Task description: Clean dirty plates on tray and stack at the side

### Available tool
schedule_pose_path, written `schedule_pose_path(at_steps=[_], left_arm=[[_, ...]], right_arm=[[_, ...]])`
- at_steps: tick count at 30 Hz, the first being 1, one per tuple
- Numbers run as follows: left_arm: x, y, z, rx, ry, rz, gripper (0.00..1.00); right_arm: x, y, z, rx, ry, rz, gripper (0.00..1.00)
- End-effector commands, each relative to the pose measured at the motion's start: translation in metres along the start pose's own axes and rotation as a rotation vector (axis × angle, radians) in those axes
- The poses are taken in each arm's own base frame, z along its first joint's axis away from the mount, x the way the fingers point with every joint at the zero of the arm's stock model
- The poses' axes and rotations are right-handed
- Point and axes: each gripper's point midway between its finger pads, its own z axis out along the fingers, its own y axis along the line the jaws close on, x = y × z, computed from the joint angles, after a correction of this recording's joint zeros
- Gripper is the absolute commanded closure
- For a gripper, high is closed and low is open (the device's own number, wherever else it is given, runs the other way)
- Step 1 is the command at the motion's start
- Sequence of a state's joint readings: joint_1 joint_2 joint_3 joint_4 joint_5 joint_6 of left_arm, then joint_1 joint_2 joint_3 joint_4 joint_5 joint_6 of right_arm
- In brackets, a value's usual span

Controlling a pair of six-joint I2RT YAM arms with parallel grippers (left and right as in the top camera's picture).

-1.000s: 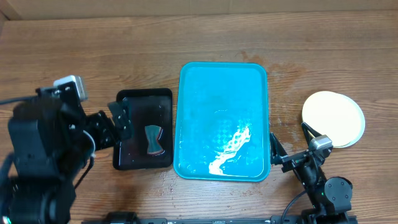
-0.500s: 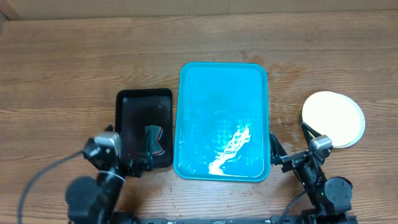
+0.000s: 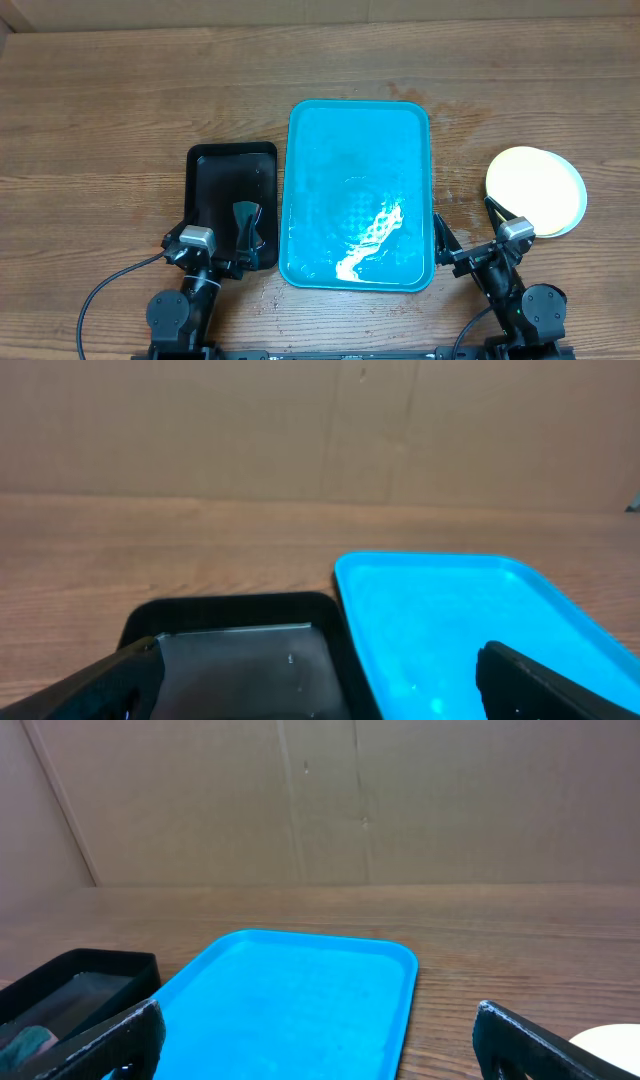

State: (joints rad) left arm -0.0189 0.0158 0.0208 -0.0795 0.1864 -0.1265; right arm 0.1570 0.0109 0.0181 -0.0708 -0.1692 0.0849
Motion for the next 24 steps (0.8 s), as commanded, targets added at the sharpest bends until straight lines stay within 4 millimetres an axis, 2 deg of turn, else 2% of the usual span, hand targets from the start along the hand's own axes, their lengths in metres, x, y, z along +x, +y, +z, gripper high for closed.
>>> schedule_pose_path(at_steps=[1,24], left_arm=[[-0.0008,0.0047,0.0003,-0.022,-0.021,0.018,0.0],[-0.0004,0.0047,0.0004,-0.022,-0.019,0.018,0.0]], right_arm=[[0.002,0.0008,0.0002,-0.007,-0.002,-0.004,0.0],[0.002,0.0008,0.0002,-0.007,-0.002,-0.004,0.0]])
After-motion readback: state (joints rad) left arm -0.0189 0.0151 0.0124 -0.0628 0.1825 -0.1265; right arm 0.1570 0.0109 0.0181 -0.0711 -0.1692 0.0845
